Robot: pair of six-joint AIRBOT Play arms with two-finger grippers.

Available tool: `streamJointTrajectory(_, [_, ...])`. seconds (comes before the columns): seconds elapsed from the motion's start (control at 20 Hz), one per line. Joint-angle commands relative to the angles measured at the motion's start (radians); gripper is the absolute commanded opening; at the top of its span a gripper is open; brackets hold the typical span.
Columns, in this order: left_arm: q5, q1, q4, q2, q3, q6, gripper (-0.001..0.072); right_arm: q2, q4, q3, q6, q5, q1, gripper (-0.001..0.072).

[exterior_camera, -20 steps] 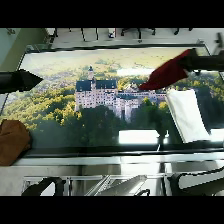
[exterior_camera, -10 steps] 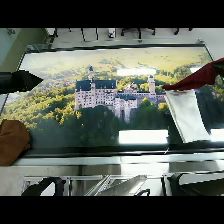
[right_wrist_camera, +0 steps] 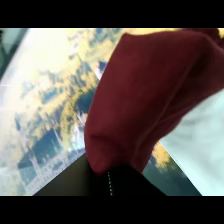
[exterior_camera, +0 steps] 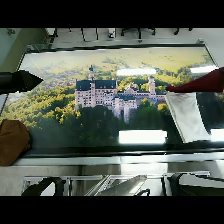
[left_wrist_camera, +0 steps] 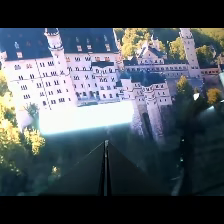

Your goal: Fold the shirts.

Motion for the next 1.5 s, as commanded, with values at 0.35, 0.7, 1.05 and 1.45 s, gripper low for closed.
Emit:
streamJointTrajectory(0.35, [0.052, 0.0, 0.0, 0.0, 0.0, 0.002, 0.0016, 0.351, -0.309, -0.572, 0.174, -0.06, -0.002, 0.0025])
streamJointTrajectory(0.7, [0.064, 0.0, 0.0, 0.0, 0.0, 0.002, 0.0016, 0.413, -0.415, -0.678, 0.179, -0.127, -0.005, 0.0672])
streamJointTrajectory(1.05, [0.068, 0.0, -0.001, 0.0, 0.0, 0.001, 0.0016, 0.419, -0.208, -0.574, 0.04, -0.07, 0.019, 0.0102])
streamJointTrajectory(1.45, [-0.017, -0.177, -0.008, 0.121, -0.272, -0.042, 0.0016, 0.539, -0.124, -0.706, -0.14, 0.159, 0.593, 0.0024])
